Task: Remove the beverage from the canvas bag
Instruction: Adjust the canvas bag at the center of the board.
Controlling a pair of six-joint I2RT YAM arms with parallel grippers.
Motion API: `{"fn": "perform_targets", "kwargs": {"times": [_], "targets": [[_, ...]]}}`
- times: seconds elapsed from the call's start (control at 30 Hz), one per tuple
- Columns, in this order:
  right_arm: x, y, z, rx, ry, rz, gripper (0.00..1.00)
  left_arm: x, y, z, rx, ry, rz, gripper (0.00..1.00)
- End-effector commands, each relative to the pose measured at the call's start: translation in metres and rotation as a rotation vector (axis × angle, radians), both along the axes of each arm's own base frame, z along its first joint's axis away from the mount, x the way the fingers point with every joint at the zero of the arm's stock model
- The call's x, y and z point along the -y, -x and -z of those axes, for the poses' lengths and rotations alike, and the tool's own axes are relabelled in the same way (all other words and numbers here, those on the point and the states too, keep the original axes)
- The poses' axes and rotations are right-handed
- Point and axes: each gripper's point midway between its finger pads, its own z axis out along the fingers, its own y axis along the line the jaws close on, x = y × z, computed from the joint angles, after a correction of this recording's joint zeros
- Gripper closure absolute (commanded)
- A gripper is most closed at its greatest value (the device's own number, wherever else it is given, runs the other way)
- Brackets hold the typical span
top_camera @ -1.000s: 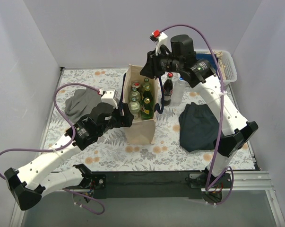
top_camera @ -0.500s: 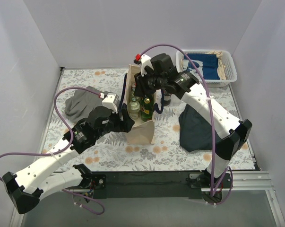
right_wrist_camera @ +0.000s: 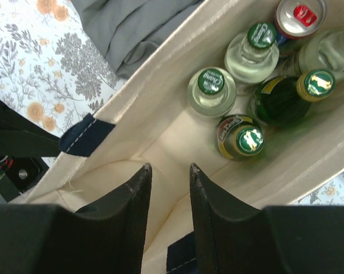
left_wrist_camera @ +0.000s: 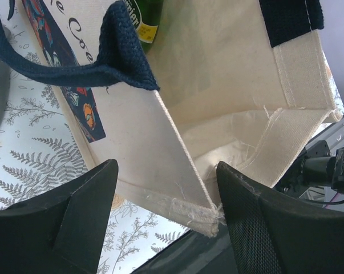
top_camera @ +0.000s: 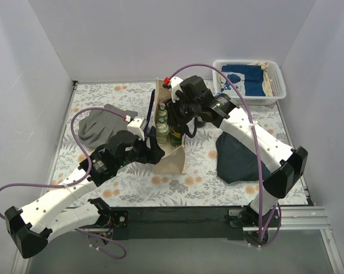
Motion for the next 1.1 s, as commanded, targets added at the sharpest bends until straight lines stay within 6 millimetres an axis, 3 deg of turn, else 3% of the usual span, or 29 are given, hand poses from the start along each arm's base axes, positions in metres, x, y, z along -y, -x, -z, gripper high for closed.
{"fn": "perform_targets", "kwargs": {"times": [0.0,0.27,0.5,0.7,1.07], "targets": [[0.007,0.005,-0.004,0.025,-0.003,0.019,0.61,-0.006,0.02,0.029,-0.088,-0.065,0.057,0.32],[0.012,0.01,0.017,0.001,0.043,0.033,0.6,-0.011,0.015,0.038,-0.097,-0.088,0.01,0.32],[0.024,-0.018,0.027,0.059,0.126,0.151,0.58,-0.006,0.01,0.032,-0.097,-0.054,-0.013,0.32],[0.022,-0.032,0.036,0.044,0.14,0.177,0.56,0.002,0.007,0.026,-0.088,-0.019,-0.004,0.32],[0.023,-0.06,0.029,0.058,0.126,0.215,0.5,0.005,-0.004,0.017,-0.048,-0.03,-0.012,0.3]]}}
